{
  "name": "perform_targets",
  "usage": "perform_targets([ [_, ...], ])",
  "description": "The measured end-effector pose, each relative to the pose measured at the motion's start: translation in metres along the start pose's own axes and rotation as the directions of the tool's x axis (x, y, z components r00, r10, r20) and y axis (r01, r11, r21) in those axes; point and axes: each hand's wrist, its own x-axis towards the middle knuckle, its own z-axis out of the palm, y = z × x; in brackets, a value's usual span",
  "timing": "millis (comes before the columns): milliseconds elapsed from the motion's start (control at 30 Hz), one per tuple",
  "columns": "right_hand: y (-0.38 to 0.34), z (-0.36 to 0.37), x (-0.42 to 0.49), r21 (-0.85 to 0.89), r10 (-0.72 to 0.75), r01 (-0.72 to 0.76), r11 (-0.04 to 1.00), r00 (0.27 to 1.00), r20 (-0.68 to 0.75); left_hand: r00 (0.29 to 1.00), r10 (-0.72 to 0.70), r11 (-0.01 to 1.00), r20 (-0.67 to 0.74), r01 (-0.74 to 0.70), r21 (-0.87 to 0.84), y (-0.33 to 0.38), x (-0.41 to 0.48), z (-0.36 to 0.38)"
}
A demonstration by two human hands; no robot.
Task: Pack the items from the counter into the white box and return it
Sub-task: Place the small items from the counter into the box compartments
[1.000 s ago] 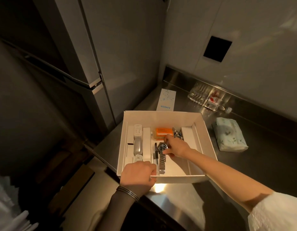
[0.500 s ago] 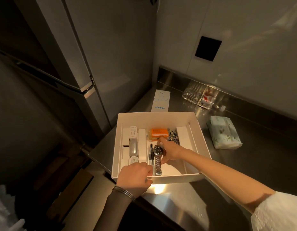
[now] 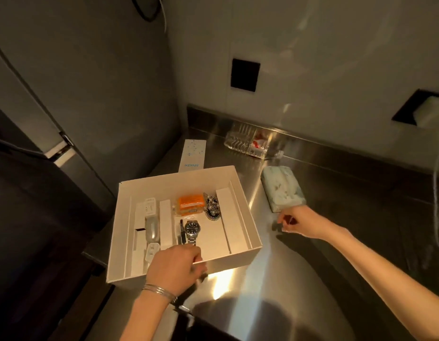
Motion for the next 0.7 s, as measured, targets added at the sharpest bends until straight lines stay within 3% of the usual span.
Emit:
perform_targets([
  [133,0.012,0.037,0.012,0.092,-0.012,0.010,0.996,1.000,0.028,0.999,-0.043,0.999,-0.004,0.043,0.032,0.002,0.000,0.000],
  [333,-0.005,0.069,0.030,0.012,-0.107,0.107,0.994,0.993,0.051,0.992,-0.120,0.992,0.041,0.119,0.030,0.007,0.000,-0.004],
  [700,-0.006,0.080,0.033,0.041,-0.096,0.095,0.995,0.995,0.017,0.985,-0.163,0.986,0.063,0.159,0.055,0.009,0.000,-0.006],
])
